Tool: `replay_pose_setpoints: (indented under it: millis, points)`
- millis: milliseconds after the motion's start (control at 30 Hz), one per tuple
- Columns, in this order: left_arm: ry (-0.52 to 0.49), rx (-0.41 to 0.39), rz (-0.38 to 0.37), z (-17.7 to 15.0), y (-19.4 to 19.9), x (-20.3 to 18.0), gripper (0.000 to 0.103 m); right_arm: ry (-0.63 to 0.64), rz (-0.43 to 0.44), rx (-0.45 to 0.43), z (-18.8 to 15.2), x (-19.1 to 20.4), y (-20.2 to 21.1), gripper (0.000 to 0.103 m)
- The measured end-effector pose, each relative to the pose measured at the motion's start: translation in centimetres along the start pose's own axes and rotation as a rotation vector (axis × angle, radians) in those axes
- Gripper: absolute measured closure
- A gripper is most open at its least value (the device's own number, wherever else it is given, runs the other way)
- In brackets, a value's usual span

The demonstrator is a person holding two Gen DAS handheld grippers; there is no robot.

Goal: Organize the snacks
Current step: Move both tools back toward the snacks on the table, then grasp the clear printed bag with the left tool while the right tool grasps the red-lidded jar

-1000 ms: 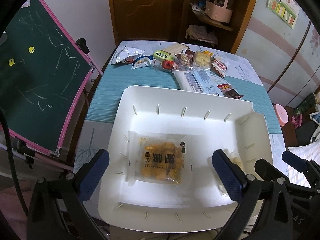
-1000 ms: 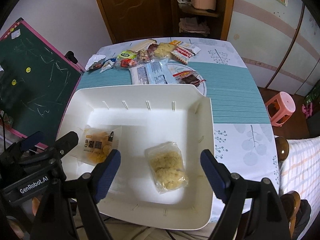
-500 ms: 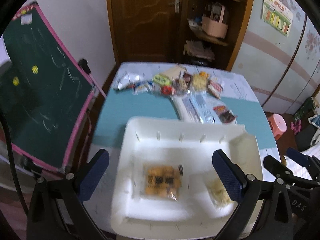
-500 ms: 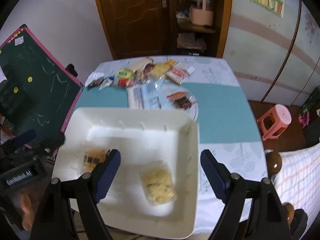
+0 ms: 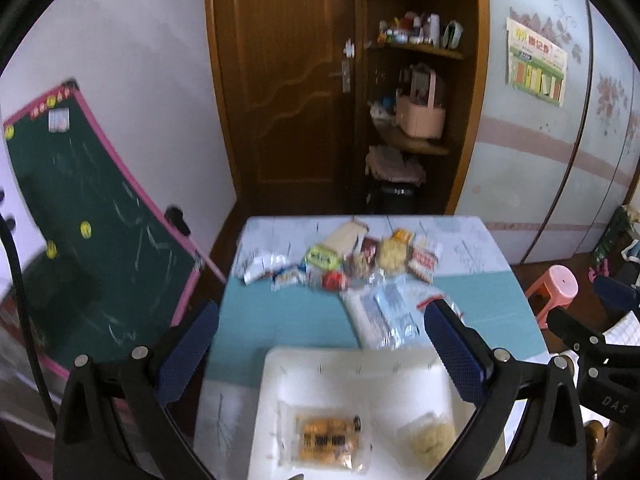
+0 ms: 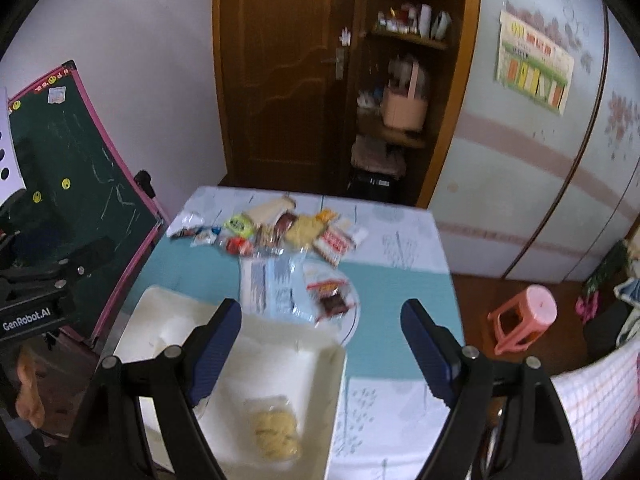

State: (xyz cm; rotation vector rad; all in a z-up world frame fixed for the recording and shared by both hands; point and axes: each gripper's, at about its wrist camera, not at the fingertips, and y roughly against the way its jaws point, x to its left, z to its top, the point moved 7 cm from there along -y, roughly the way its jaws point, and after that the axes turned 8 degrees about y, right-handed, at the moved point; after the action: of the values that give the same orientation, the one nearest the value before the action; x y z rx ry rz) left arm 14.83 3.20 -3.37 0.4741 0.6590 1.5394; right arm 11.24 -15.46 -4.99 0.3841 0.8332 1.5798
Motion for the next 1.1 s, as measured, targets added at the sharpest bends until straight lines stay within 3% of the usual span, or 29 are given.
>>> replay_pose_setpoints:
  millis: [167,400,567,733,967,1033,1100]
  points:
    - [-0.029,-0.072,0.005,3.7,0.4,-1.6,0.001,0.004,-0.001,-0.029,2.7,-1.4,-0.2,0.02]
    - [-0.053,-0.036,0.006,6.4,-4.0,-3.9,0.001,0.016,-0.02,-0.003,4.7,-3.3,-3.9,0.02]
    - [-0.061,0.113,0.003,5.0,-10.9,-5.4,0.001,0.016,0.005,0.063,4.0,-4.5,-9.1,0.021]
    - [-0.042,0.343,-0.021,1.5,-19.5,-6.7,0.001,-0.017,0.066,0.189,1.9,-5.7,-15.7,0.021]
    - [0.007,0.571,-0.045,-3.9,-27.1,-8.2,0.001,-0.038,0.156,0.339,-1.8,-5.4,-22.3,0.021]
    - [0.019,0.61,-0.034,-5.0,-28.3,-8.5,0.001,-0.028,0.174,0.378,-2.8,-4.8,-23.8,0.023]
    - [0.04,0.658,-0.029,-6.2,-29.7,-8.8,0.001,-0.014,0.214,0.423,-4.0,-3.8,-25.3,0.032]
